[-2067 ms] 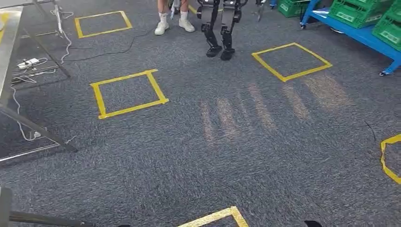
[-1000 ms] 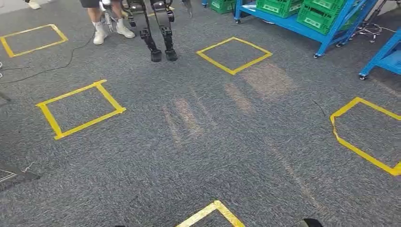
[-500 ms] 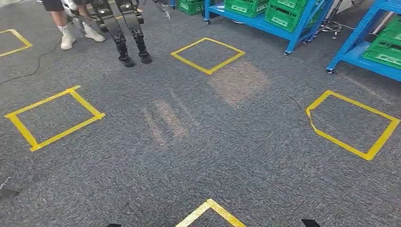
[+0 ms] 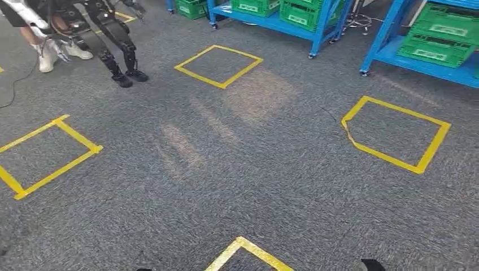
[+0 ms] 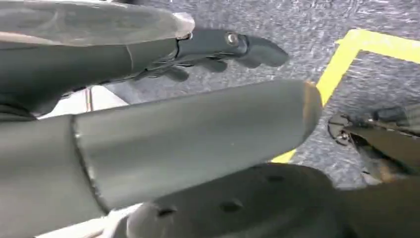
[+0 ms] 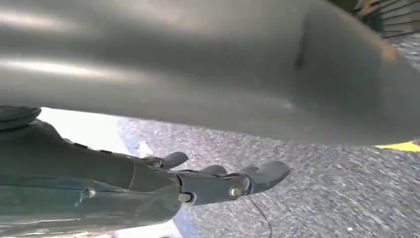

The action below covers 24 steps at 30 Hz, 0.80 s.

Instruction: Take the parts from the cabinet and place them on the table.

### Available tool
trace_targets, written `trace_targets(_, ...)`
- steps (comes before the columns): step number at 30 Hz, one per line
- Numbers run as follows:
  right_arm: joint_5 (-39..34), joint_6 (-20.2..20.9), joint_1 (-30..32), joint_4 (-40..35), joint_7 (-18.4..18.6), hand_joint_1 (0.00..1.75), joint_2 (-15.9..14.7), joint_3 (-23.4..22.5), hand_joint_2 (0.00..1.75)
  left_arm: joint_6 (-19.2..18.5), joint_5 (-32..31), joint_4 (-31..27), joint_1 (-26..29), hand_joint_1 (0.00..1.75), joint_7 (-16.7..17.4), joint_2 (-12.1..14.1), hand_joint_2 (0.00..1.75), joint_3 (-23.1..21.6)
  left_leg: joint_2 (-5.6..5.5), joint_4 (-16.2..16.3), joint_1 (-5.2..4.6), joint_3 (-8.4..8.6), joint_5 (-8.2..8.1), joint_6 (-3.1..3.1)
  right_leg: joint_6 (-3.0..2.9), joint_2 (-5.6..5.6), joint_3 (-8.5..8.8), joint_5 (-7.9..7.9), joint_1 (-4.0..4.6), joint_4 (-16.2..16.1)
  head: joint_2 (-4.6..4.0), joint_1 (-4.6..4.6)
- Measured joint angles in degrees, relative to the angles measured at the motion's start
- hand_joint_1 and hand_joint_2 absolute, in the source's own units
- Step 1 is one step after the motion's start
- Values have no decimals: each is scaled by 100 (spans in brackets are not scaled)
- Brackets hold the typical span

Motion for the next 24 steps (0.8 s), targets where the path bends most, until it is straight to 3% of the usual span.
trace_targets(1,4,11,3,0,-26,0,0,9,0,0,20,0,10,0,46,-2,0,-2,-4,233,0,-128,-18,4,-3,53,-2,2,8,0,0,2)
trace_targets(2,22,28,7,0,-52,0,0,24,0,0,33,0,20,0,86,-6,0,-4,-6,167,0,-117,95,24,-3,112,3,3,12,1,0,2)
trace_targets(4,59,81,7,0,-148,0,0,42,0,15,44,0,32,0,108,-2,0,-4,-64,-761,-7,297,654,90,-1,251,26,3,14,2,0,0)
trace_targets(5,112,155,7,0,-241,0,4,50,0,77,64,0,30,0,13,0,0,-7,-189,-1343,-7,562,926,129,2,304,35,4,13,1,0,2)
trace_targets(6,166,234,6,0,-348,0,33,79,0,149,68,0,29,0,-129,18,0,-7,-450,-1702,-7,697,962,170,12,339,12,8,6,3,0,0)
trace_targets(7,208,291,1,-2,-455,0,52,116,0,217,50,0,23,0,-289,24,0,-7,-413,-1751,-19,708,970,172,39,390,-12,11,32,20,0,2)
trace_targets(10,264,411,22,0,-658,0,133,216,0,302,-72,0,-6,0,-588,90,0,-15,-278,-1758,-47,711,979,211,132,511,-40,47,2,-26,0,0)
trace_targets(11,258,407,27,0,-698,0,148,236,0,276,-96,0,-21,0,-518,100,0,-24,-202,-1846,21,735,1021,259,151,451,-43,12,21,17,0,2)
trace_targets(12,234,396,39,0,-746,0,177,245,0,234,-96,0,-28,0,-410,120,0,-35,-153,-1871,13,754,1029,281,164,187,-109,-126,41,180,0,9)
trace_targets(13,205,380,37,0,-778,0,210,267,0,170,-94,0,-23,0,-250,138,0,-53,-107,-1873,4,752,1032,302,170,40,-286,-365,34,548,0,13)
trace_targets(15,149,323,33,0,-807,0,245,310,0,41,-59,0,6,0,99,184,0,-76,27,-1871,-14,745,1026,312,208,-47,-764,-851,3,1590,0,15)
trace_targets(16,135,304,37,0,-758,0,245,317,0,-2,-24,2,14,0,226,195,0,-79,83,-1867,-14,741,1022,316,228,-57,-901,-931,-2,1899,0,18)
trace_targets(17,133,297,43,0,-669,0,245,323,0,-13,22,2,24,0,280,192,0,-77,127,-1864,-10,745,1019,314,245,-65,-898,-861,-13,1911,0,13)
trace_targets(18,127,299,48,2,-587,0,243,326,0,-7,42,2,29,0,259,179,0,-79,168,-1856,-1,746,1010,299,263,-80,-769,-680,-29,1657,0,15)
trace_targets(19,127,306,49,2,-512,0,236,330,0,19,68,2,28,0,199,155,0,-78,205,-1839,9,749,998,281,275,-113,-525,-435,-44,1200,0,15)
trace_targets(20,129,319,46,2,-444,0,234,334,0,65,79,0,26,0,86,136,0,-76,238,-1809,23,754,977,251,285,-208,-207,-175,-54,595,0,15)
trace_targets(21,142,339,40,0,-378,0,236,352,0,122,90,2,26,0,-60,129,0,-76,276,-1762,6,752,943,200,295,-419,35,-95,-53,99,0,15)
trace_targets(22,149,352,24,0,-337,0,236,374,0,164,94,0,21,0,-179,120,0,-76,291,-1706,-18,737,910,161,239,-374,34,-109,-8,69,0,11)
trace_targets(24,146,343,29,0,-337,0,236,387,0,197,81,0,6,0,-345,103,0,-76,351,-1731,-21,750,926,132,161,-268,9,-96,-1,74,0,9)
